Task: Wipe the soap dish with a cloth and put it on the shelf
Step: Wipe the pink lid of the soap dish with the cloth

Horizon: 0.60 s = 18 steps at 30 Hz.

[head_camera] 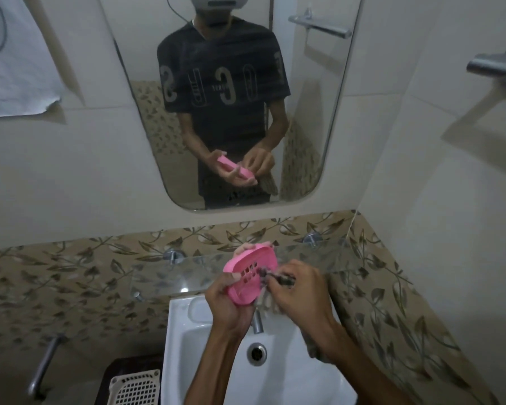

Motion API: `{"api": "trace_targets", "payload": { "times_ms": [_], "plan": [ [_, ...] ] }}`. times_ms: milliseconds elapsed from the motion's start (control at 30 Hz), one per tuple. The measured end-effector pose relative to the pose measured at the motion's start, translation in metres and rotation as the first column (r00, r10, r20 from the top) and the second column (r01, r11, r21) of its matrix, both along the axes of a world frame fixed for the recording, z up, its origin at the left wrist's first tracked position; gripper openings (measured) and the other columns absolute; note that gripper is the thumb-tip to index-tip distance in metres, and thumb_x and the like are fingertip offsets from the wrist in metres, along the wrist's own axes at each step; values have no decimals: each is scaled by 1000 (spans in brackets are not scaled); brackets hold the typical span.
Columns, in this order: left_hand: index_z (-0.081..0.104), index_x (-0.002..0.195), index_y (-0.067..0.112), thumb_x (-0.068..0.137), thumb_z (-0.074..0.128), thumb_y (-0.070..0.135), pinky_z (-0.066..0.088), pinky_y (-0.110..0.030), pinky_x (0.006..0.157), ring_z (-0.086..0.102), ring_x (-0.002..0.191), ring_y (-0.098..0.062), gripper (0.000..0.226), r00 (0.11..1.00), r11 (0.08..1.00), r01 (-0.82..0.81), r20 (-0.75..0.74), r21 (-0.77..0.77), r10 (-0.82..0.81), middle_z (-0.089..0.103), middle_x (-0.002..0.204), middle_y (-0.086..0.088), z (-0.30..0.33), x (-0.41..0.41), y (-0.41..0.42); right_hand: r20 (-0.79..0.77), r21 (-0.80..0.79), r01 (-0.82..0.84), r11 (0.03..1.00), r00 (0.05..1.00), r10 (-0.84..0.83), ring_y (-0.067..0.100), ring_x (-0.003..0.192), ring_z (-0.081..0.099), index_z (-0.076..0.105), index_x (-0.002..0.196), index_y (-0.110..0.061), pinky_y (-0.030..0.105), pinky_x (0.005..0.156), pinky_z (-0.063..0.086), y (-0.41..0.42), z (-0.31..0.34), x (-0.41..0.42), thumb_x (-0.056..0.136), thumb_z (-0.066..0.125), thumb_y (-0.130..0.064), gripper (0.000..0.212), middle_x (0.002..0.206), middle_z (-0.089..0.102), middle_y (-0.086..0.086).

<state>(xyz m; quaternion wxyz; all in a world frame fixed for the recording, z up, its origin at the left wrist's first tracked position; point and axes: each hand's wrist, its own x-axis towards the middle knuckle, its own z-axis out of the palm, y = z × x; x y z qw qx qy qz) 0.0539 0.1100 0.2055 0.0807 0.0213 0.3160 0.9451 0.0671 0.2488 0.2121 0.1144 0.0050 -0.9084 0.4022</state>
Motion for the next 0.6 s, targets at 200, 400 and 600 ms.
{"api": "trace_targets", "payload": {
  "times_ms": [200, 400, 600],
  "plan": [
    [75, 109, 8, 40, 83, 24, 56, -26, 60, 69, 82, -21, 72, 999, 998, -23, -23, -50, 22, 73, 101, -13, -5, -6, 0, 45, -225, -102, 969, 992, 115, 7, 77, 66, 80, 81, -27, 35, 71, 59, -11, -5, 11, 85, 82, -27, 4, 79, 71, -10],
    [71, 114, 11, 49, 81, 26, 56, -27, 67, 67, 93, -22, 67, 996, 989, -13, -88, -147, 0, 70, 113, -13, -14, -7, 0, 139, -421, 4, 907, 989, 60, 16, 79, 73, 80, 84, -25, 44, 76, 62, -10, -10, 7, 90, 78, -22, 7, 81, 77, -4],
    [79, 103, 19, 45, 86, 36, 54, -23, 62, 70, 86, -12, 61, 995, 962, -80, -73, -261, 63, 77, 104, -3, -26, -5, 1, 289, -714, 144, 685, 952, 102, 37, 83, 75, 79, 85, -3, 42, 80, 61, -21, -13, 7, 88, 79, -10, 8, 82, 79, 17]
  ]
}}
